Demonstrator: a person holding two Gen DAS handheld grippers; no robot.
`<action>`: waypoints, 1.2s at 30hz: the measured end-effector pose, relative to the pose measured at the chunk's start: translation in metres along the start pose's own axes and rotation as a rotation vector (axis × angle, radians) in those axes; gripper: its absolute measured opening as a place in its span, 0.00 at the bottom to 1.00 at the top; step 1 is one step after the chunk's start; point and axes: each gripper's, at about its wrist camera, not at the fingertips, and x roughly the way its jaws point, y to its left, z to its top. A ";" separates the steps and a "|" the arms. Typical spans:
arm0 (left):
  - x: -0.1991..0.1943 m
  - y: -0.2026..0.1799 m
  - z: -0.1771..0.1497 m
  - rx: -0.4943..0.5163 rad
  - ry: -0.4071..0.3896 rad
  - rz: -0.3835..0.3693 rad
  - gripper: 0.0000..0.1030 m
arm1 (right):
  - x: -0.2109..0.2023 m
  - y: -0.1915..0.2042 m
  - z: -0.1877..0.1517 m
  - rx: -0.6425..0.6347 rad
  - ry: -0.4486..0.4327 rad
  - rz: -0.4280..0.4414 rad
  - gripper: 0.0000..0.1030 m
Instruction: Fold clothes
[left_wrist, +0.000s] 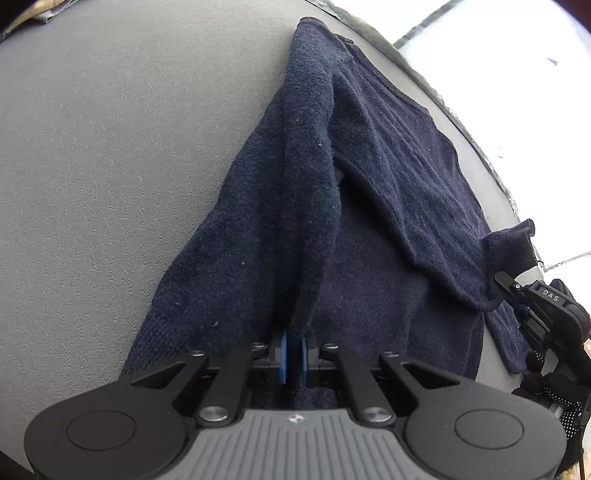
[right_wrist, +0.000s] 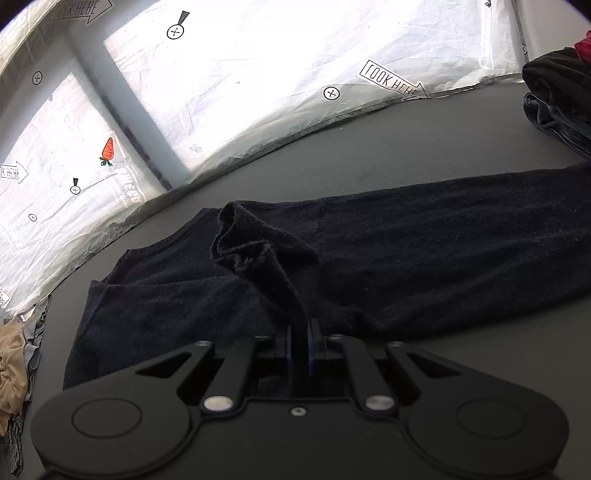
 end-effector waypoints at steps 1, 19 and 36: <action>0.000 -0.001 -0.001 0.008 -0.002 0.003 0.09 | -0.002 -0.001 0.002 0.005 -0.011 0.004 0.06; -0.065 0.048 -0.023 -0.017 -0.170 0.033 0.34 | -0.014 -0.038 -0.032 0.182 0.025 -0.110 0.32; -0.022 0.065 0.075 -0.030 -0.176 0.001 0.55 | -0.005 -0.048 -0.015 0.297 -0.028 -0.176 0.51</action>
